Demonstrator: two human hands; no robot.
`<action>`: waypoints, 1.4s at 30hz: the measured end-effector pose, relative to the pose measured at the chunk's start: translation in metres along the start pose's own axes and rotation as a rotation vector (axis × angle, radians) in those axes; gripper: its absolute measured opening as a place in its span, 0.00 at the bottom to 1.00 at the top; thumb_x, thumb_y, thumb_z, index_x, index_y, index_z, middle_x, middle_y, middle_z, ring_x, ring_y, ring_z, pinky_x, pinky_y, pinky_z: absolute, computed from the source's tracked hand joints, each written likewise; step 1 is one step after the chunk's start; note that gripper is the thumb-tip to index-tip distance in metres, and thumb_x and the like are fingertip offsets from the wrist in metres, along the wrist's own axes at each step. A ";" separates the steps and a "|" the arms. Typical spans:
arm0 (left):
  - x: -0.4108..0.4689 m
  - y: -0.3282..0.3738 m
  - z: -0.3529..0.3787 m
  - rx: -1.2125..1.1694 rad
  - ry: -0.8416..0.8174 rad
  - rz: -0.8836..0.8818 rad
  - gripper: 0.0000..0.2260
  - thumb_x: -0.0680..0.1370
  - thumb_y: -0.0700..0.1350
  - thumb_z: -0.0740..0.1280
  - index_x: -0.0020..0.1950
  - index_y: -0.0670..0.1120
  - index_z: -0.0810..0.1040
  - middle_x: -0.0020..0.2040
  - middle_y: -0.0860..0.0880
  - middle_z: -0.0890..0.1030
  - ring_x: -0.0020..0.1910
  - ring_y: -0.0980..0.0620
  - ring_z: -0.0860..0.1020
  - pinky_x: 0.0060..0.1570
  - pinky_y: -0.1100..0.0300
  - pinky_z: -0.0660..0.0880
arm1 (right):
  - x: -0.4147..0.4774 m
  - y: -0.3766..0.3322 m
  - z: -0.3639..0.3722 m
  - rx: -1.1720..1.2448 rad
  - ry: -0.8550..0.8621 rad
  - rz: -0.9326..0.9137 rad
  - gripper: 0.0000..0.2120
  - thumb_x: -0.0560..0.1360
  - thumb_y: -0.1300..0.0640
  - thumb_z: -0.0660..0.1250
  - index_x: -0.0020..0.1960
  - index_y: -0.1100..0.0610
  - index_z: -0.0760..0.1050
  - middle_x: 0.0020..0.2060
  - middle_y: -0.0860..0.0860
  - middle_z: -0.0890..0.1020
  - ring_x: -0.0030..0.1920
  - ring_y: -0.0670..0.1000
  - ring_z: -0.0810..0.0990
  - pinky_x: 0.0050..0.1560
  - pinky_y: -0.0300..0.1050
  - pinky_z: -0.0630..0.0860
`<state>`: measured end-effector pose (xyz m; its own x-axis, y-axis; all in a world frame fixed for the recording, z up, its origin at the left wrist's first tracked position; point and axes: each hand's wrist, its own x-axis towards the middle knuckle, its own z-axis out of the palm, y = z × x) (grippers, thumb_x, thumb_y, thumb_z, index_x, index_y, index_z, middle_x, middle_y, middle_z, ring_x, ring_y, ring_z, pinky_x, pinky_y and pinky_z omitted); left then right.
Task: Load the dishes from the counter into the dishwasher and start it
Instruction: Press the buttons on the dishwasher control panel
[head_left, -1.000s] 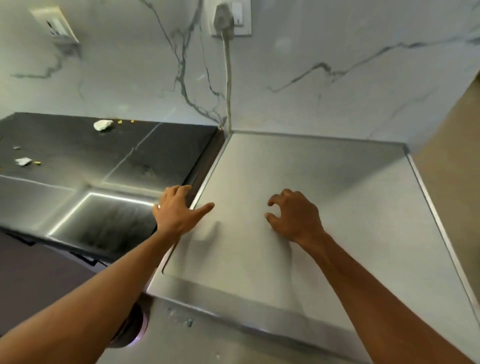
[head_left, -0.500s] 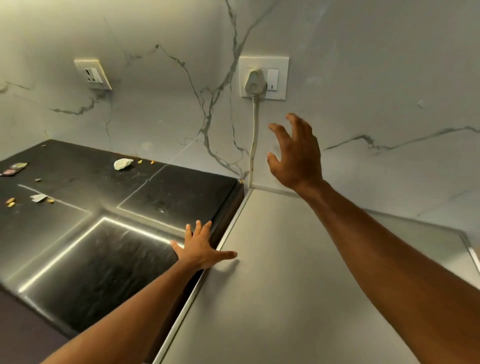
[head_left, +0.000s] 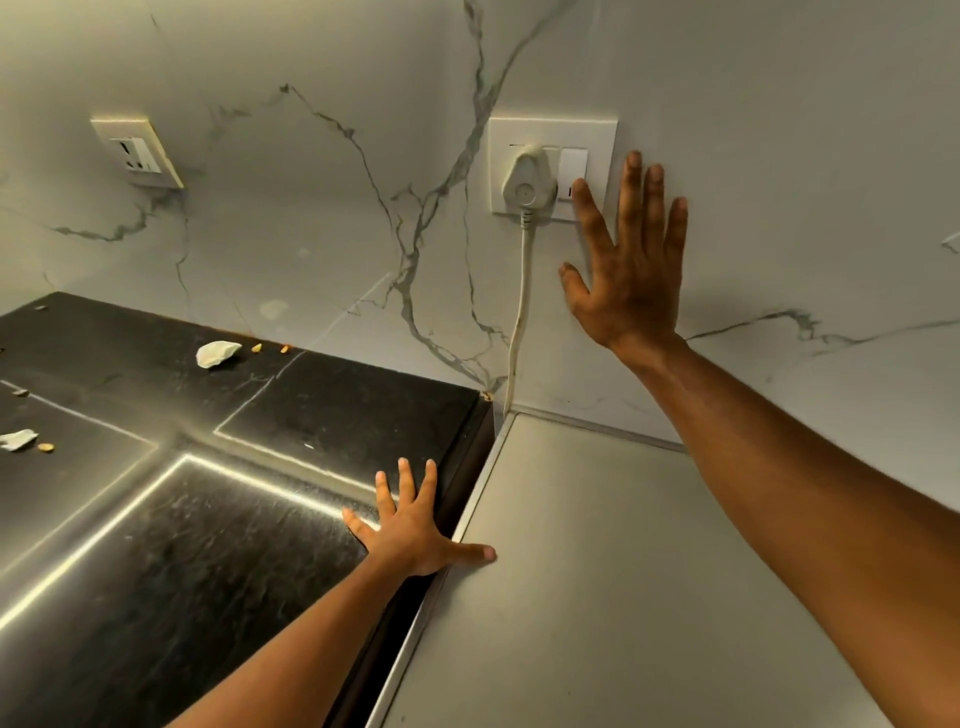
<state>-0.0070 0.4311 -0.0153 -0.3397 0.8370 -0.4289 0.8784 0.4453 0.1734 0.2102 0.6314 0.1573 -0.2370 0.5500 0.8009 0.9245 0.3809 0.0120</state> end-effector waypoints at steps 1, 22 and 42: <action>0.001 0.001 -0.002 -0.002 -0.019 -0.002 0.67 0.53 0.81 0.67 0.77 0.60 0.28 0.77 0.50 0.25 0.75 0.41 0.26 0.66 0.23 0.34 | 0.002 -0.001 0.003 -0.022 0.009 0.007 0.37 0.79 0.39 0.62 0.82 0.46 0.50 0.81 0.62 0.51 0.81 0.64 0.48 0.78 0.65 0.43; 0.002 0.003 -0.009 0.020 -0.129 -0.040 0.68 0.54 0.80 0.69 0.75 0.61 0.25 0.76 0.50 0.23 0.74 0.40 0.25 0.67 0.22 0.36 | 0.002 -0.003 0.017 -0.074 -0.001 0.010 0.35 0.80 0.36 0.57 0.82 0.44 0.47 0.81 0.61 0.52 0.81 0.64 0.49 0.76 0.64 0.40; 0.004 0.002 -0.006 0.017 -0.083 -0.029 0.68 0.52 0.81 0.68 0.76 0.61 0.27 0.77 0.49 0.25 0.75 0.39 0.26 0.67 0.23 0.36 | -0.026 -0.011 -0.001 0.101 -0.141 0.018 0.42 0.74 0.49 0.68 0.82 0.46 0.50 0.82 0.59 0.48 0.81 0.62 0.45 0.78 0.66 0.46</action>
<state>-0.0088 0.4370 -0.0112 -0.3368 0.7942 -0.5058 0.8743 0.4632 0.1451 0.2069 0.6123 0.1368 -0.2668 0.6538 0.7080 0.8960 0.4388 -0.0675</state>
